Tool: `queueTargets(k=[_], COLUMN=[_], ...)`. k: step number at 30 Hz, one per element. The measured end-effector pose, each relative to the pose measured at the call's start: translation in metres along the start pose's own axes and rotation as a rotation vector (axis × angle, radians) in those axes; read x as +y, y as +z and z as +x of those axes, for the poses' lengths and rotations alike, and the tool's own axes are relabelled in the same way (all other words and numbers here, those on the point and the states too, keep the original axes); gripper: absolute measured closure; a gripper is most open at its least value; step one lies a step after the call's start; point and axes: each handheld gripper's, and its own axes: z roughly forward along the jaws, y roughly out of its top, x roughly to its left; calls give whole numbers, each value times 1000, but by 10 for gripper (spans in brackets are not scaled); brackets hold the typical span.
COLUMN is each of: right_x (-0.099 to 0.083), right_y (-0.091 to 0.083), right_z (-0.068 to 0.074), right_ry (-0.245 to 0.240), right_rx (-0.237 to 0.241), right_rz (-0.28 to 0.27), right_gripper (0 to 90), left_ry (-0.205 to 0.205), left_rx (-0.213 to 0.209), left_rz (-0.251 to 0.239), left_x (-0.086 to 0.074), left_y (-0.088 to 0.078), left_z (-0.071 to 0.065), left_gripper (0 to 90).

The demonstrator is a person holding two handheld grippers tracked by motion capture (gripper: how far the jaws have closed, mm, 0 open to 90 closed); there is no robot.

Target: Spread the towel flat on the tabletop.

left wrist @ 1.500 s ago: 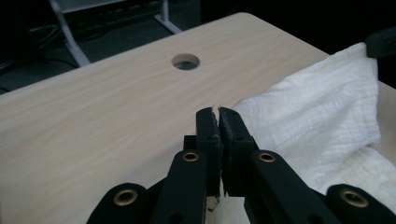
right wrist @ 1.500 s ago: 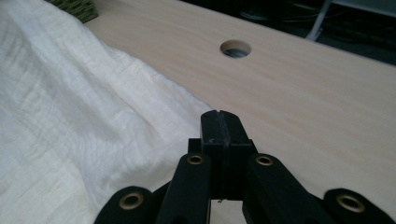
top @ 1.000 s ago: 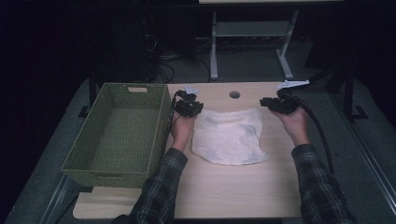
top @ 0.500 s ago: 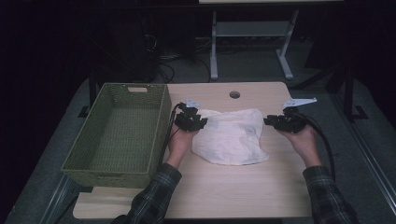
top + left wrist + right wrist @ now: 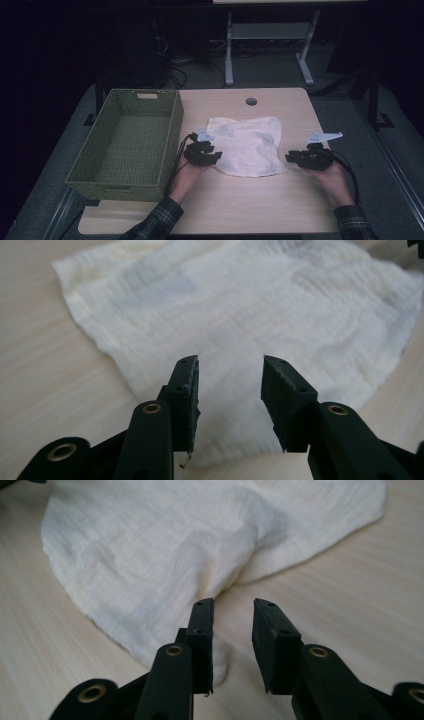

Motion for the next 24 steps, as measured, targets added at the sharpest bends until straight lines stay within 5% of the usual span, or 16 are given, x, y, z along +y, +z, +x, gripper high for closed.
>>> queueTargets(k=[4, 14, 24], right_x=[-12, -18, -35], right_y=[5, 9, -41], right_z=[0, 7, 11], right_ry=[13, 2, 4], right_rx=[20, 52, 26], right_rz=[27, 69, -46], right_gripper=[691, 869, 873], left_ry=[54, 50, 36], left_rx=[-11, -6, -14], left_rz=[35, 30, 17], left_x=[-7, -7, -7], left_y=[4, 3, -6], left_z=[-5, 0, 3], left_gripper=[567, 548, 523])
